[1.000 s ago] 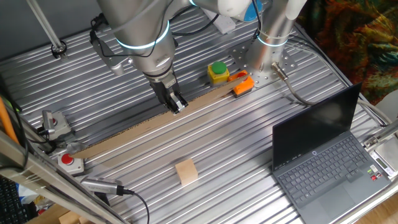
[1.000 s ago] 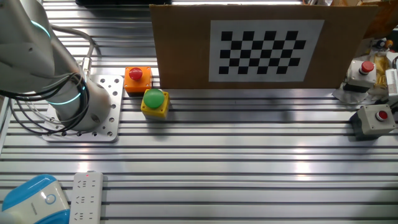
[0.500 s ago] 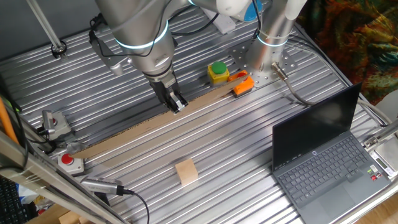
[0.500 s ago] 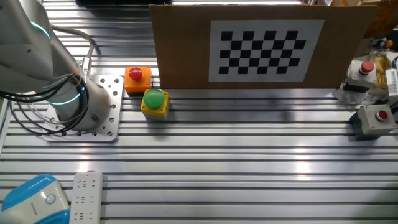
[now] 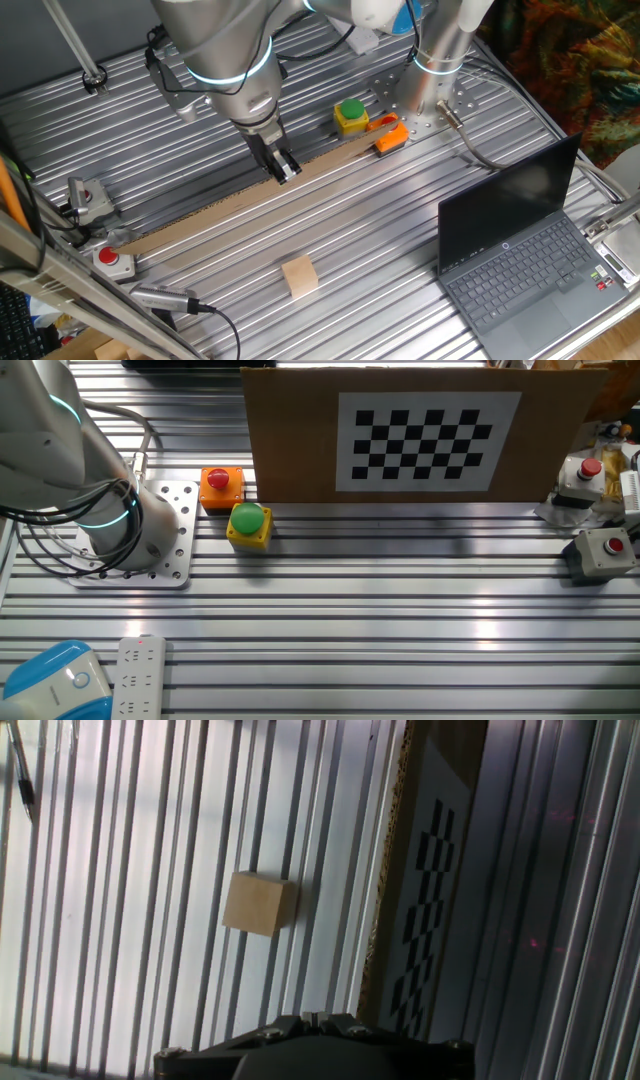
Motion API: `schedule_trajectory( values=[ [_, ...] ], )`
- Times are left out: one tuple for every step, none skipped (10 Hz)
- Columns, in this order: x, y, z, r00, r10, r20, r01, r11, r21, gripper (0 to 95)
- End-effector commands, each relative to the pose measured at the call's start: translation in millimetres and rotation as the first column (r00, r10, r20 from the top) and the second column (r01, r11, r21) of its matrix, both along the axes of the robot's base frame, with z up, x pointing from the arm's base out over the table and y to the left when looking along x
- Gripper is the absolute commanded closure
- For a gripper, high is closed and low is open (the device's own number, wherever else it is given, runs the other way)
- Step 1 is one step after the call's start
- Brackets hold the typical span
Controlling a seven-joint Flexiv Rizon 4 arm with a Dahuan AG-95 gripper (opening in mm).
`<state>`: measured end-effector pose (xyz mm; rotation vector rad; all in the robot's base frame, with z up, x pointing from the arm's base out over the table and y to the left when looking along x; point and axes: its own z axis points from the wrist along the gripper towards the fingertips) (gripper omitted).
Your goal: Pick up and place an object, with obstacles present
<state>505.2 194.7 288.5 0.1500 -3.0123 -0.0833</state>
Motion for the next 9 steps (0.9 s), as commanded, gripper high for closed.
schedule_trajectory(
  values=[
    [-0.4,-0.3,-0.2,1.000,-0.024,0.015,0.025,0.999,-0.025,95.0],
    [-0.4,-0.3,-0.2,0.999,-0.035,0.021,0.036,0.999,-0.035,95.0],
    [-0.4,-0.3,-0.2,0.999,-0.042,0.028,0.043,0.998,-0.042,95.0],
    [-0.4,-0.3,-0.2,0.998,-0.048,0.034,0.049,0.998,-0.047,95.0],
    [-0.4,-0.3,-0.2,0.997,-0.060,0.044,0.063,0.996,-0.056,95.0],
    [-0.4,-0.3,-0.2,0.997,-0.066,0.050,0.069,0.996,-0.061,95.0],
    [-0.4,-0.3,-0.2,0.996,-0.068,0.059,0.072,0.995,-0.066,95.0],
    [-0.4,-0.3,-0.2,0.995,-0.069,0.065,0.074,0.995,-0.073,95.0],
    [-0.4,-0.3,-0.2,0.996,-0.066,0.063,0.070,0.995,-0.073,95.0]
  ],
)
